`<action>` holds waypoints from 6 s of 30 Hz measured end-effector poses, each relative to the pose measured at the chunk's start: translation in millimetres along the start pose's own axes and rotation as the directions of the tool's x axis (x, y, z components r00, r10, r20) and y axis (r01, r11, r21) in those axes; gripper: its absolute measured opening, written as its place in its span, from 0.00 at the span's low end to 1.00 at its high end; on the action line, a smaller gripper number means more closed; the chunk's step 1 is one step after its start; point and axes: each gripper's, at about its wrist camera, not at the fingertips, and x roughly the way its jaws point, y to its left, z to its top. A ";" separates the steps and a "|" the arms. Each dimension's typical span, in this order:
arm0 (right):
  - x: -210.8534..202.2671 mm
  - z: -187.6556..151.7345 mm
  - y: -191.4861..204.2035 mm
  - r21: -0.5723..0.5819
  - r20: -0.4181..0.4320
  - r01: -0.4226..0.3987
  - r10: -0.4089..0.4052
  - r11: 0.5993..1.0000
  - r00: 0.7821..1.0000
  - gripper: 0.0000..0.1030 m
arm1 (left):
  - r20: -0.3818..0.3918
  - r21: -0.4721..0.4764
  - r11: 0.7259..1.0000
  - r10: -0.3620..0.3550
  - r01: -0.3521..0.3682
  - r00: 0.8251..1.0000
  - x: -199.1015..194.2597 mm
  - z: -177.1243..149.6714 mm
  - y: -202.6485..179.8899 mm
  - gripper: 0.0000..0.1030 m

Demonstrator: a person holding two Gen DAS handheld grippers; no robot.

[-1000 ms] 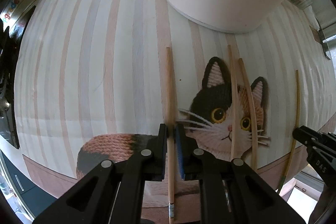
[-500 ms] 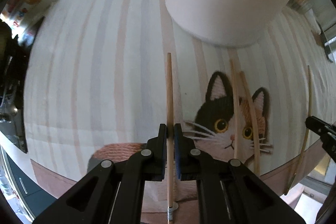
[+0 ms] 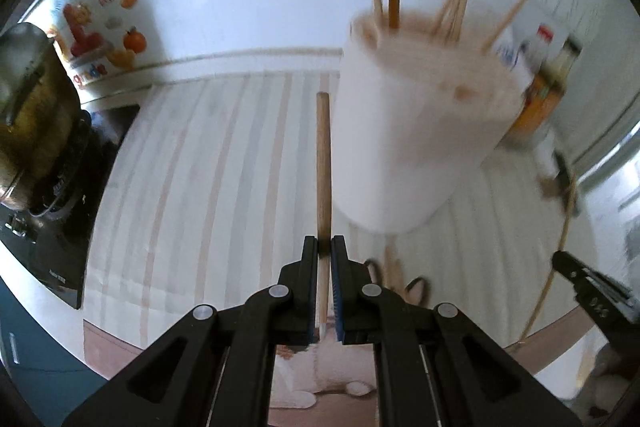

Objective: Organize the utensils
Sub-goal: 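Lift both chopsticks and carry them over the pink utensil holder, then drop the chopsticks into the holder by opening both tools, then grasp a chopstick with the right tool while the left tool grasps another, then adjust the left tool's grip on its chopstick, holding it upright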

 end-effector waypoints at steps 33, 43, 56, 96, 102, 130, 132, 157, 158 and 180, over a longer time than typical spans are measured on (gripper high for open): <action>-117.8 221.4 95.4 -0.025 0.499 -0.365 0.327 0.931 0.802 0.06 | 0.221 -0.087 0.980 -0.154 0.176 0.963 -93.1 188.3 -22.7 0.04; -72.6 227.2 110.8 -0.053 0.494 -0.327 0.310 0.943 0.813 0.06 | 0.219 -0.061 0.990 -0.110 0.126 0.969 -69.6 203.0 -30.0 0.04; -69.7 221.2 104.5 -0.071 0.491 -0.297 0.293 0.952 0.821 0.06 | 0.178 -0.008 0.993 -0.110 0.114 0.978 -62.6 198.3 -38.5 0.04; 5.8 27.9 57.9 -0.095 -0.025 -0.143 0.141 0.985 0.990 0.82 | -0.220 0.050 0.950 0.311 -0.308 0.924 71.2 -37.0 40.2 1.00; 84.7 -27.4 77.9 -0.130 -0.272 -0.131 0.092 0.983 0.958 0.61 | -0.297 0.118 0.922 0.387 -0.369 0.873 105.6 -69.4 45.0 1.00; 94.4 -46.1 -41.7 -0.094 -0.316 0.103 -0.127 0.990 0.940 0.07 | -0.416 0.173 0.984 0.040 0.036 0.909 136.4 -68.6 -64.6 0.74; 93.7 -40.2 -50.8 -0.076 -0.319 0.097 -0.116 0.992 0.941 0.07 | -0.430 0.178 0.983 0.044 0.037 0.902 143.4 -68.9 -68.8 0.64; 104.3 -44.6 27.4 -0.147 -0.367 -0.015 -0.040 0.989 0.929 0.07 | -0.445 0.151 0.989 0.063 0.005 0.893 156.2 -61.0 -23.0 0.05; 104.0 -45.8 33.1 -0.164 -0.364 -0.013 -0.048 0.986 0.930 0.07 | -0.445 0.157 0.988 0.064 0.008 0.893 156.6 -64.1 -25.0 0.04; 102.0 -45.4 35.1 -0.186 -0.392 -0.003 -0.072 0.983 0.917 0.07 | -0.461 0.174 0.985 0.072 0.011 0.884 137.6 -78.4 -52.0 0.05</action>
